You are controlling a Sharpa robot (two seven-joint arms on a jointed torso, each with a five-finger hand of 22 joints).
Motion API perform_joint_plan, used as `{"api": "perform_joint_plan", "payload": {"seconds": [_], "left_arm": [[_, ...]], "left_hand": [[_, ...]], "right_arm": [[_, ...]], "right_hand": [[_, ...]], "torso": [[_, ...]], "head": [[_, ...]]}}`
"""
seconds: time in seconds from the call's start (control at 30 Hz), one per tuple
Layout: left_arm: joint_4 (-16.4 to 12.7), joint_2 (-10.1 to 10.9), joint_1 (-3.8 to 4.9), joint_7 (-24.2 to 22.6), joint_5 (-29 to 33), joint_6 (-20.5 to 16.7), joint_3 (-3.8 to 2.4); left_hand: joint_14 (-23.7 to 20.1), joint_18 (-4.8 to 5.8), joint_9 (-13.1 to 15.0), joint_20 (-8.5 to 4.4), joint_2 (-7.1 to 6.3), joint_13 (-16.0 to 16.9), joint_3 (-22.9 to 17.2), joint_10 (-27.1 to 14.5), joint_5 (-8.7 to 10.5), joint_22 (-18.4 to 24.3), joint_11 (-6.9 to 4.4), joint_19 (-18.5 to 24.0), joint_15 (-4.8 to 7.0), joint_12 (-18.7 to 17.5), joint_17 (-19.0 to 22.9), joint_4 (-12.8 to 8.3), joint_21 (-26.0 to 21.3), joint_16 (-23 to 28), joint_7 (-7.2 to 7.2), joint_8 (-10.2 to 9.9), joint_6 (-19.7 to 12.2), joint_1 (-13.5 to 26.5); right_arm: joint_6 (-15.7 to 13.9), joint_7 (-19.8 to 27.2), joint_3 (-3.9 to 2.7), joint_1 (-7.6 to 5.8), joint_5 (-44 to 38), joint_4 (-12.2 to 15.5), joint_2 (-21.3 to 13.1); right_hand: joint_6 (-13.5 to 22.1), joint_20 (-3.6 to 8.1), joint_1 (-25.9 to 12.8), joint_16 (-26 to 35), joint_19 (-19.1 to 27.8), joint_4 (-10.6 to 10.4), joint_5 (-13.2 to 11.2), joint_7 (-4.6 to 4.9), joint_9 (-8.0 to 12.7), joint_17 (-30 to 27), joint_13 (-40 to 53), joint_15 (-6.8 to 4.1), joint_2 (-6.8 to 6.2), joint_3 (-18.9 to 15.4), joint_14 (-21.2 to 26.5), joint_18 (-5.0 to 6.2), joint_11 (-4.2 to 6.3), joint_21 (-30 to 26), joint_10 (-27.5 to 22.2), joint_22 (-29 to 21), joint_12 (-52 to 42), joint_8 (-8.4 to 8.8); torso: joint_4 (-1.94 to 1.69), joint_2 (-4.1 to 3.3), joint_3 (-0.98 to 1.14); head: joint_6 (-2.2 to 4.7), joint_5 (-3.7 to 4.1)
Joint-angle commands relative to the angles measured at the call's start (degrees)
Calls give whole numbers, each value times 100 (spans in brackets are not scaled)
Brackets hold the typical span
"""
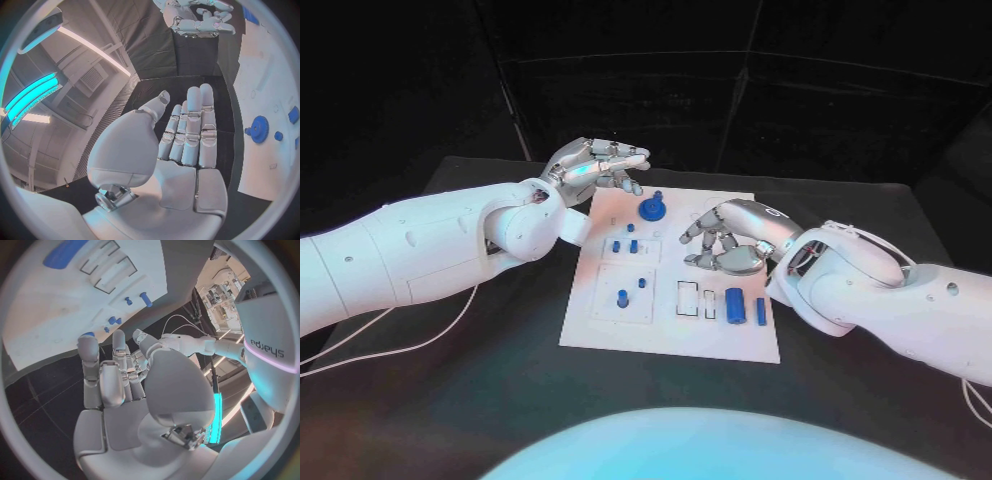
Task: Assemble the parts on the task board
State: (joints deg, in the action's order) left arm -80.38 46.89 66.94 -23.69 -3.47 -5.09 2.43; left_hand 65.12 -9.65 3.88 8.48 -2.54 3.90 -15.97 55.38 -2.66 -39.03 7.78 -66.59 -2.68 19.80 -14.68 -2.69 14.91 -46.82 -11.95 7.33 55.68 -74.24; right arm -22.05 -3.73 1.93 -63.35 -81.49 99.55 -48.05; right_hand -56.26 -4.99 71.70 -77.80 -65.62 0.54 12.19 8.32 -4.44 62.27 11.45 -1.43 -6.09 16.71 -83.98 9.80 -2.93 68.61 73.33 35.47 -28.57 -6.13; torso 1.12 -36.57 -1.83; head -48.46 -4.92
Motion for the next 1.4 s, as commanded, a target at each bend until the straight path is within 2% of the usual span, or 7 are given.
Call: {"api": "perform_joint_plan", "payload": {"seconds": [0.03,0.23,0.4,0.63,0.8,1.07,1.4], "left_arm": [[7,-15,6,-10,14,88,1],[6,-15,5,-10,14,93,11],[1,-12,4,-10,14,97,16],[-4,3,4,-10,14,101,22],[-12,15,4,-12,14,104,24],[-19,33,4,-11,14,107,25],[-21,40,4,-3,14,117,26]], "left_hand": [[24,-67,-3,4,39,8,19,-43,-16,6,0,-54,-25,28,-9,7,-10,20,9,19,-44,37],[23,-67,-3,5,42,8,23,-48,-16,13,1,-57,-26,32,-11,9,-16,23,9,22,-48,37],[23,-67,-3,5,42,8,23,-48,-16,13,1,-57,-26,32,-11,9,-16,23,9,22,-48,37],[23,-67,-3,5,42,8,23,-48,-16,13,1,-57,-26,32,-11,9,-16,23,9,22,-48,37],[23,-67,-3,5,42,8,23,-48,-16,13,1,-57,-26,32,-11,9,-16,23,9,22,-48,37],[23,-67,-3,5,42,8,23,-48,-16,13,1,-57,-26,32,-11,9,-16,23,9,22,-48,37],[23,-67,-2,7,49,8,30,-52,-16,24,2,-61,-28,37,-15,18,-24,26,8,26,-52,44]], "right_arm": [[11,-274,-3,-23,1046,123,-249],[10,-1209,7,-14,826,251,-598],[42,-1937,22,110,518,351,-722],[127,-2652,54,258,119,453,-730],[217,-2833,101,325,51,451,-719],[368,-2918,124,423,-47,426,-694],[594,-2920,128,547,-67,429,-599]], "right_hand": [[-2,82,-61,-153,-164,-149,8,-102,-15,214,735,-93,16,-323,-230,-112,46,131,-118,229,-819,-151],[-114,132,-360,-566,-354,-604,369,-172,-124,1032,4018,-97,77,-894,-336,-161,135,297,401,578,-3562,-538],[12,124,-476,-725,-376,-958,607,-180,-196,1378,5024,-93,85,-1378,-369,-166,118,307,497,610,-4301,-775],[150,108,-620,-763,-363,-1414,668,-170,-262,1465,5294,-83,97,-1829,-369,-162,107,281,478,574,-4448,-992],[153,110,-580,-774,-361,-1553,660,-189,-309,1496,5384,-90,109,-1972,-372,-161,118,274,490,566,-4485,-1112],[189,117,-571,-783,-359,-1704,630,-201,-367,1521,5435,-98,113,-2152,-374,-160,127,265,485,558,-4486,-1239],[211,122,-673,-794,-367,-1725,544,-215,-427,1558,5540,-104,116,-2345,-379,-164,137,267,519,575,-4529,-1364]], "torso": [[51,43,1],[78,57,-5],[73,59,2],[71,53,-2],[73,53,-6],[68,45,0],[68,43,1]], "head": [[-1,137],[-19,310],[-33,423],[-47,491],[-51,516],[-65,524],[-71,520]]}}
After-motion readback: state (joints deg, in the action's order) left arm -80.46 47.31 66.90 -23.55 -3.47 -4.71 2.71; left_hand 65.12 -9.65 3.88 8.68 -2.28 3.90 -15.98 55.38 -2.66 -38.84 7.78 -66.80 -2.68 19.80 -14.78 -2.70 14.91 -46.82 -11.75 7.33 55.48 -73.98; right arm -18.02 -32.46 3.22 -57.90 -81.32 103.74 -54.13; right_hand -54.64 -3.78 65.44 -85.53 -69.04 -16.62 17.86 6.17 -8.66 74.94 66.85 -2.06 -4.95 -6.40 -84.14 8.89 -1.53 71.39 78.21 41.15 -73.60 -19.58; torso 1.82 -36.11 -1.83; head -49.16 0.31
